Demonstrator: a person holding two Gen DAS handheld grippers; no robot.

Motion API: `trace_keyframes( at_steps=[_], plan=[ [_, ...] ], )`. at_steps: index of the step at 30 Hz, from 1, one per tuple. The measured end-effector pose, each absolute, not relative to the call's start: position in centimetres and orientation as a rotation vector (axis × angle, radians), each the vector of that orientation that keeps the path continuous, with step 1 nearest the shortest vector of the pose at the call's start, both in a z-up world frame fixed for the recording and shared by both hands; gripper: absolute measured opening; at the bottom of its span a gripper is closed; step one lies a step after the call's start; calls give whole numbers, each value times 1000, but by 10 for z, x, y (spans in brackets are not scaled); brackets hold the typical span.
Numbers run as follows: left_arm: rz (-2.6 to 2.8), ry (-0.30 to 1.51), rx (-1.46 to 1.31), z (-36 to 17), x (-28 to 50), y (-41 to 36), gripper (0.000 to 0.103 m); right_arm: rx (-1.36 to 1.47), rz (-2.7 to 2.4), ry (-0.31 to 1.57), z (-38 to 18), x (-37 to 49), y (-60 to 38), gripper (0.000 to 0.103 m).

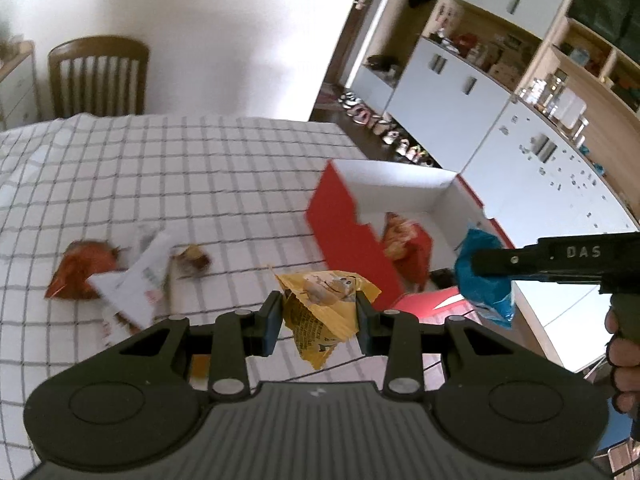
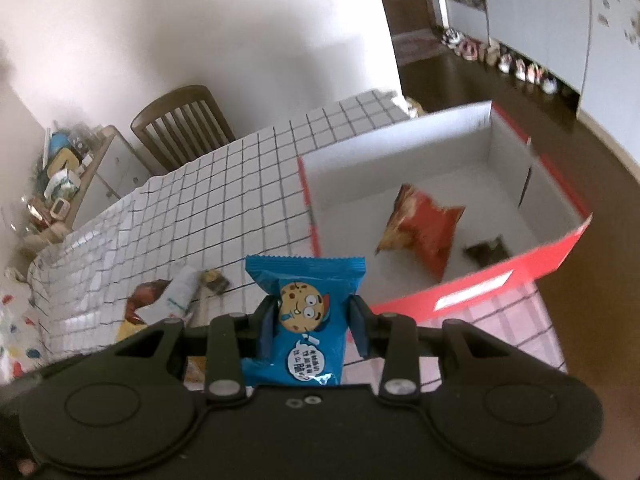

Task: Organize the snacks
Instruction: 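Carry the yellow bag and blue cookie packet into the red box with both tools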

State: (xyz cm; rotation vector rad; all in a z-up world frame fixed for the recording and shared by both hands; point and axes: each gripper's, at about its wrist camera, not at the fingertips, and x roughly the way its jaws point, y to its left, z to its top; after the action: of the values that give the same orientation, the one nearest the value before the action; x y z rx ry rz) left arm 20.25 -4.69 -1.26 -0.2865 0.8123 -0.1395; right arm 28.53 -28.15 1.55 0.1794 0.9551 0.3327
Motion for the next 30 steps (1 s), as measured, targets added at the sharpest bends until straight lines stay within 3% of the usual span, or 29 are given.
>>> trace_keyframes(
  at_steps=[10, 30],
  plan=[
    [-186, 819, -213, -6, 247, -111, 36, 66, 354, 935, 20, 318, -326, 37],
    [-175, 995, -74, -47, 337, -207, 36, -42, 289, 954, -11, 414, -398, 37]
  ],
)
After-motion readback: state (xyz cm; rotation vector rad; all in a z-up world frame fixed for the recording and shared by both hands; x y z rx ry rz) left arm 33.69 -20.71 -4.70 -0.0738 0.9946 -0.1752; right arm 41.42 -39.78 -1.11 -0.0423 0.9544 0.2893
